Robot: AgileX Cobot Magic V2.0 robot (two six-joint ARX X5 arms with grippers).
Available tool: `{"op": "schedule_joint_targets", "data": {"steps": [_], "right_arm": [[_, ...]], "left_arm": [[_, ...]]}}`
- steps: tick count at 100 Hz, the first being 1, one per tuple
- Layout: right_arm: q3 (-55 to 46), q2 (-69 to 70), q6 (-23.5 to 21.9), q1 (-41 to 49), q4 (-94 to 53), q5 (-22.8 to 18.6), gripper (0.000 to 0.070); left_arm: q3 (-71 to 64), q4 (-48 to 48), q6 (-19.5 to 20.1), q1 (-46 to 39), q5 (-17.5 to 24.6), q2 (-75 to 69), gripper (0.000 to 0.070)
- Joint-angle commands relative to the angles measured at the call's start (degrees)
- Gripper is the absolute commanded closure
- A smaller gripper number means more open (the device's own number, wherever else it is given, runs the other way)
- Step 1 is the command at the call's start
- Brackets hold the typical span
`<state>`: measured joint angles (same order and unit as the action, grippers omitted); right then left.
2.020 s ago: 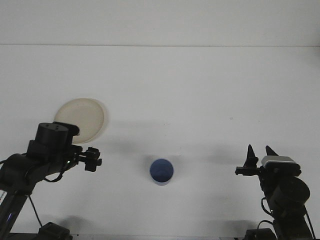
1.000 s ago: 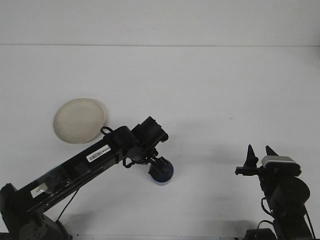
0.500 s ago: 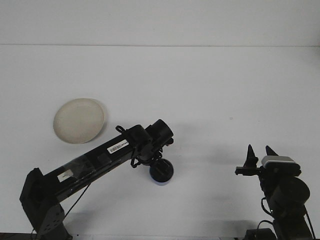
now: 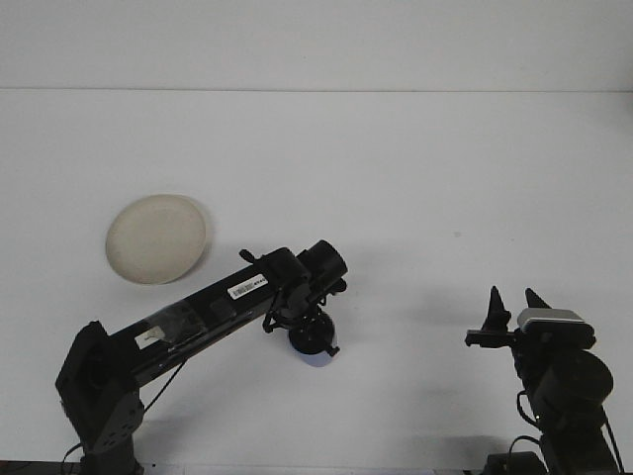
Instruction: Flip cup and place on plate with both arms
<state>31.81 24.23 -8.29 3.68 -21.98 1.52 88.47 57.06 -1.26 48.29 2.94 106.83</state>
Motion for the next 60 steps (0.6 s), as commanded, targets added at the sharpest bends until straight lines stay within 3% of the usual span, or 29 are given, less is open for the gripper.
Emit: {"op": "schedule_joint_targets", "data": {"steps": [1, 34, 60], "right_arm": [[0.04, 0.09, 0.66, 0.04, 0.46, -0.02, 0.0325], [0.04, 0.09, 0.66, 0.04, 0.48, 0.00, 0.0325], [0.04, 0.09, 0.66, 0.04, 0.48, 0.00, 0.0325]], "left_arm": [[1.51, 0.74, 0.87, 0.63, -0.42, 0.70, 0.0695], [14.01, 9.35, 4.11, -2.78, -6.27, 0.35, 0.0695], [26.77, 13.51, 4.37, -16.24, -10.32, 0.35, 0.0695]]}}
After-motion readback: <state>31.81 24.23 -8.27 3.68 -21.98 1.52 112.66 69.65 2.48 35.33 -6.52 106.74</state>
